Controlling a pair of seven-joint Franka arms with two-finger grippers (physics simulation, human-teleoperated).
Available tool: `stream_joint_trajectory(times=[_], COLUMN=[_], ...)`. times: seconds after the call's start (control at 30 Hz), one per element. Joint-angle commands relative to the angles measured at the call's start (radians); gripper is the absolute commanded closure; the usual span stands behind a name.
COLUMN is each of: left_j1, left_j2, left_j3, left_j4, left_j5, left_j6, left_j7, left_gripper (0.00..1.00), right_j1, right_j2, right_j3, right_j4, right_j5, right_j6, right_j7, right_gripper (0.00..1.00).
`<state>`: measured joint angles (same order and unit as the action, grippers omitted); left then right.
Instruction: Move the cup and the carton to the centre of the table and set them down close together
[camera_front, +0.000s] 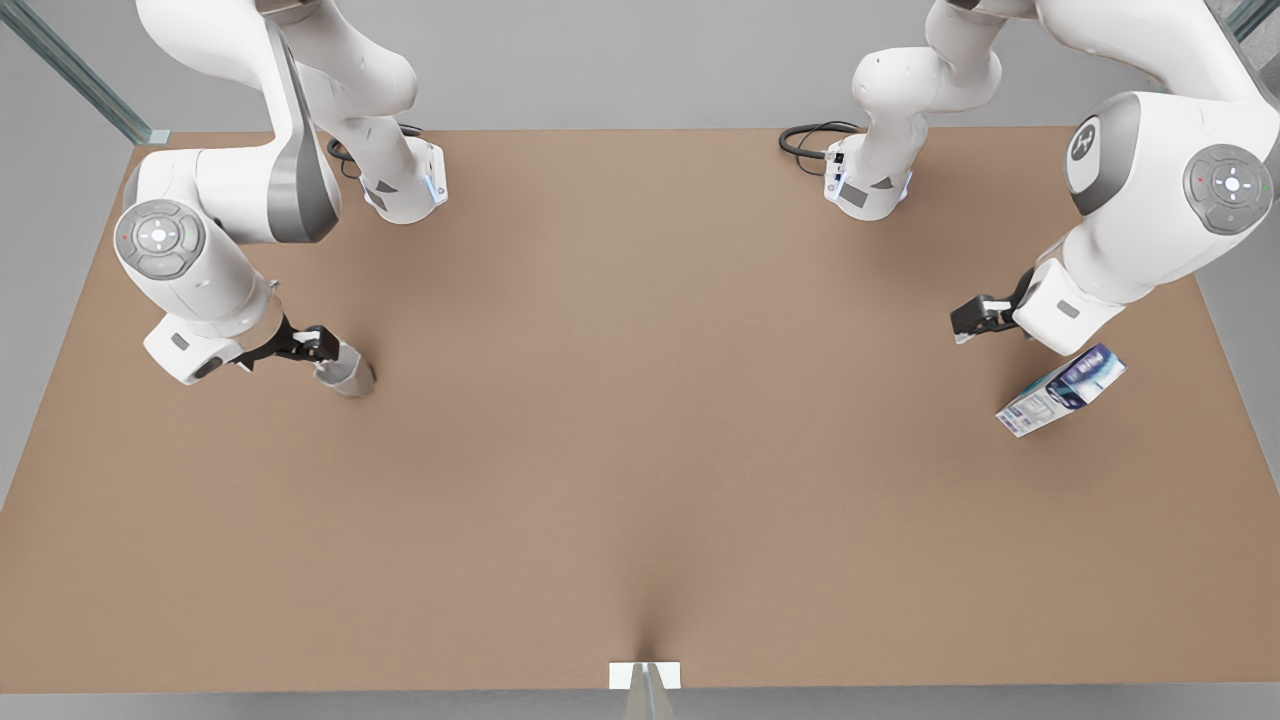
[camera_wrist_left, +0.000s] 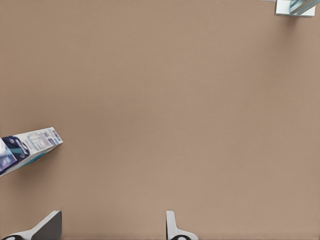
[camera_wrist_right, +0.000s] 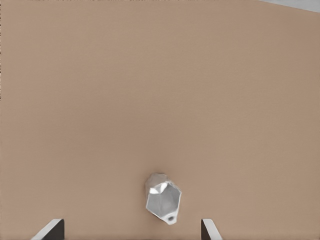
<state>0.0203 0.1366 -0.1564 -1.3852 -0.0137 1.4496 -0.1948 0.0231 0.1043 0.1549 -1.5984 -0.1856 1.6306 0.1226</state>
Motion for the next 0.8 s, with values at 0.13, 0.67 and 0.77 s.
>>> stream_joint_trajectory(times=[0.13, 0.67, 0.77], left_j1=[0.187, 0.343, 0.345], left_j2=[0.110, 0.247, 0.248], left_j3=[-0.009, 0.000, 0.000], left_j4=[0.012, 0.006, 0.006], left_j5=[0.008, 0.060, 0.060], left_j6=[0.074, 0.225, 0.222], left_j7=[0.490, 1.028, 1.028], left_gripper=[0.00, 0.00, 0.00], right_j1=[-0.061, -0.660, -0.850], right_j2=[0.152, 0.112, 0.058], right_j3=[-0.001, 0.367, 0.515], right_j4=[0.008, -0.548, -0.652], right_j5=[-0.002, -0.014, -0.012], right_j6=[-0.002, 0.512, 0.515], right_j7=[0.005, -0.100, -0.113], right_gripper=[0.00, 0.00, 0.00])
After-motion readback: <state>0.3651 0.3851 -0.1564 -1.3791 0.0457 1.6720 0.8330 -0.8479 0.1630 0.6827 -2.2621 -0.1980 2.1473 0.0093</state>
